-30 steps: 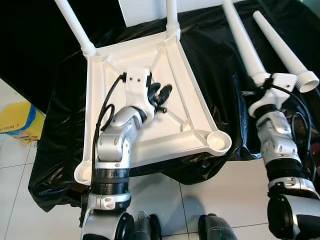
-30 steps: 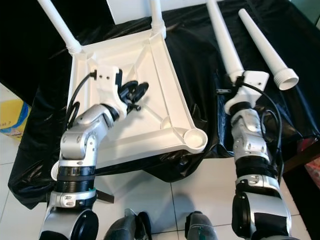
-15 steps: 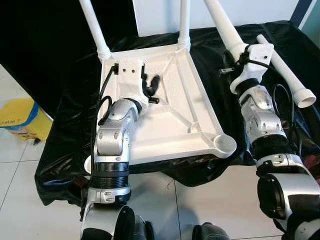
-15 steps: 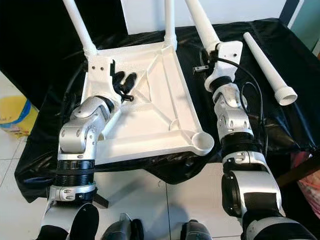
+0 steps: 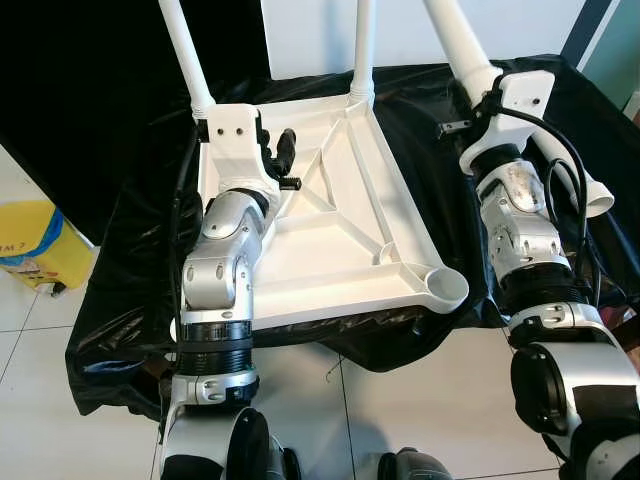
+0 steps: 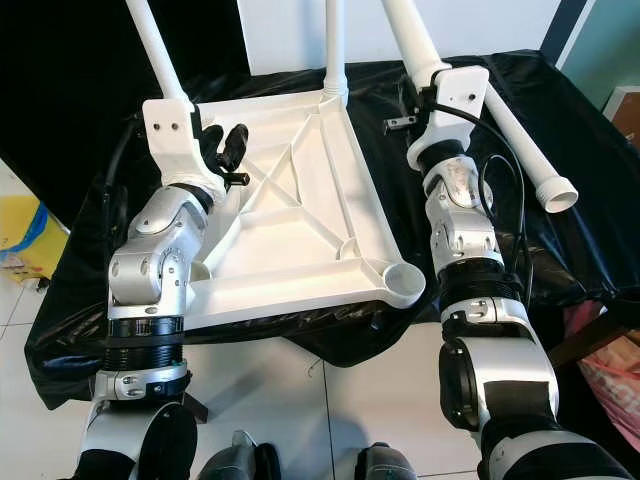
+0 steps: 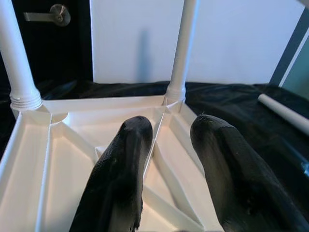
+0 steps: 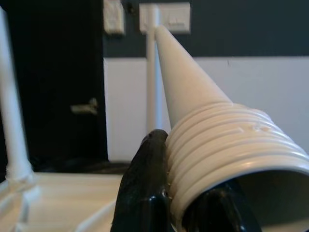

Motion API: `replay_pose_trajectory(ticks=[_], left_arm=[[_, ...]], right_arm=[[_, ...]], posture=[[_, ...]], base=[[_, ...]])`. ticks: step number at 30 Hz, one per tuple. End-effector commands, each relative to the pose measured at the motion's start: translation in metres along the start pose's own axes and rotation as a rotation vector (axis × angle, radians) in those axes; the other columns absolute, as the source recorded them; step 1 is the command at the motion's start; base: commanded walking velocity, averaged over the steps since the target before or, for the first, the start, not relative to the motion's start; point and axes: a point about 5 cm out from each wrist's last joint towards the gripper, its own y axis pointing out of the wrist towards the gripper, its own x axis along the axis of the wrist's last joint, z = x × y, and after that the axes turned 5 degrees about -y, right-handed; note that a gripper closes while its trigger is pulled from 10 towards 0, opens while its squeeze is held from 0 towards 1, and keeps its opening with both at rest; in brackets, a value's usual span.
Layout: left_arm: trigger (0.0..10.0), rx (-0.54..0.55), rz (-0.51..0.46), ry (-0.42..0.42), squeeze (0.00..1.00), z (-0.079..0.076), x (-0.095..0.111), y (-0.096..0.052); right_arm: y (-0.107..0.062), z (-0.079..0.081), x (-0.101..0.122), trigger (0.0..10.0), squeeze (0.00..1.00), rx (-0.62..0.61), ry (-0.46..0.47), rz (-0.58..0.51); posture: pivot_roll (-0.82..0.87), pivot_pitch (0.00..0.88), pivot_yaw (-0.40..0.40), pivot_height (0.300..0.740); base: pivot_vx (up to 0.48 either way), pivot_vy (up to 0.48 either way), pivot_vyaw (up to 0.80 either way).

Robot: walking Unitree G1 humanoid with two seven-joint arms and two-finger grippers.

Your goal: Building children table

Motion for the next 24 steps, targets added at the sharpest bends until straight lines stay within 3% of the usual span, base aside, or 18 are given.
replay_pose_trajectory(ticks=[1, 5, 13, 14, 15, 20, 22, 24], left_arm=[[10.0, -0.025, -0.020, -0.019, 0.00, -0.002, 0.003, 0.002], [10.0, -0.162, -0.064, -0.125, 0.00, -0.012, 0.008, 0.004], [10.0, -0.287, -0.081, -0.186, 0.00, -0.023, 0.010, 0.003], [10.0, -0.319, -0.074, -0.217, 0.62, -0.025, 0.009, 0.003], [10.0, -0.360, -0.074, -0.278, 1.00, -0.027, 0.010, 0.003], [10.0, -0.462, -0.075, -0.393, 1.00, -0.033, 0.015, 0.001], [10.0, -0.620, -0.084, -0.477, 1.00, -0.046, 0.022, -0.005], [10.0, -0.620, -0.084, -0.477, 1.00, -0.046, 0.022, -0.005]], right_arm=[[0.001, 0.007, 0.011, 10.0, 0.00, 0.043, 0.007, -0.077], [-0.009, 0.006, 0.027, 10.0, 0.00, 0.051, 0.043, -0.194], [-0.018, 0.011, 0.028, 10.0, 0.00, 0.079, 0.047, -0.209], [-0.021, 0.014, 0.027, 10.0, 0.00, 0.092, 0.057, -0.204], [-0.026, 0.019, 0.024, 10.0, 0.00, 0.105, 0.066, -0.196], [-0.038, 0.027, 0.019, 10.0, 0.00, 0.129, 0.091, -0.172], [-0.053, 0.034, 0.012, 10.0, 0.00, 0.154, 0.115, -0.135], [-0.053, 0.034, 0.012, 10.0, 0.00, 0.154, 0.115, -0.135]], posture=[[-0.05, 0.046, 0.016, 0.740], [-0.08, 0.049, 0.039, 0.740], [-0.09, 0.046, 0.051, 0.740], [-0.10, 0.044, 0.059, 0.740], [-0.11, 0.040, 0.065, 0.740], [-0.11, 0.033, 0.071, 0.740], [-0.12, 0.025, 0.084, 0.740], [-0.12, 0.025, 0.084, 0.740]], base=[[0.000, 0.000, 0.00], [0.000, 0.000, 0.00], [0.000, 0.000, 0.00], [0.000, 0.000, 0.00], [0.000, 0.000, 0.00], [0.000, 0.000, 0.00], [0.000, 0.000, 0.00], [0.000, 0.000, 0.00]])
